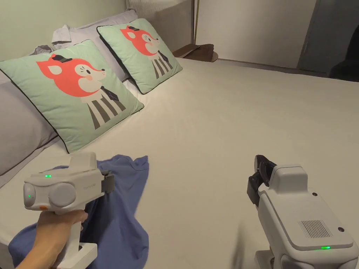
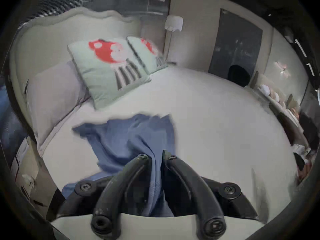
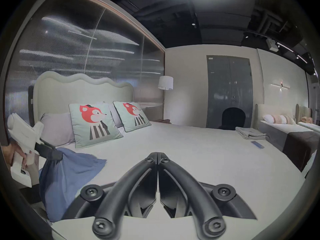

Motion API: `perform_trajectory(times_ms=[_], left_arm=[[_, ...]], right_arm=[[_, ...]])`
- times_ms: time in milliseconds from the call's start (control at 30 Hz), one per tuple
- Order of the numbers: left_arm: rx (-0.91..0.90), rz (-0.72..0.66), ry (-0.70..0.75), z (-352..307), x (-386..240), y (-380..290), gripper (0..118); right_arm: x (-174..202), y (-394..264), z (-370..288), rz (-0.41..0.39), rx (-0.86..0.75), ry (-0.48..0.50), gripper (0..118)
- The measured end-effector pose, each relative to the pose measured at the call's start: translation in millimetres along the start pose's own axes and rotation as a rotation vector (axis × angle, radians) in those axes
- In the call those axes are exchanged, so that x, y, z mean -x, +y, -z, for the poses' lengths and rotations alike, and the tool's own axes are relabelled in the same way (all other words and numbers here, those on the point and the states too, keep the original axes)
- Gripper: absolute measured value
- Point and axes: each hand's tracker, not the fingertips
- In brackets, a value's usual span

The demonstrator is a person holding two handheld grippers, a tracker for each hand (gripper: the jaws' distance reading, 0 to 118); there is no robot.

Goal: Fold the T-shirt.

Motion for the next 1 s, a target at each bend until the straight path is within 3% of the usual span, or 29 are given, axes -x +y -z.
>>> perform_trajectory(times_ms=[267, 467, 700, 833, 1000], left_arm=[[-0.198, 0.166, -0.279, -64, -121, 74, 5], [-0.257, 0.338, -0.472, -86, -232, 97, 5], [-0.225, 0.477, -0.662, -87, -348, 69, 5], [-0.109, 0.506, -0.799, -68, -390, 24, 5], [0.025, 0.542, -0.85, -43, -409, -40, 5]], right_arm=[[-48, 18, -44, 0.016, -0.052, -0.086, 0], [-100, 29, -90, 0.001, -0.096, -0.217, 0], [-166, 35, -150, -0.028, -0.113, -0.404, 0], [-196, 29, -180, -0.037, -0.097, -0.495, 0], [-216, 19, -201, -0.024, -0.067, -0.552, 0]])
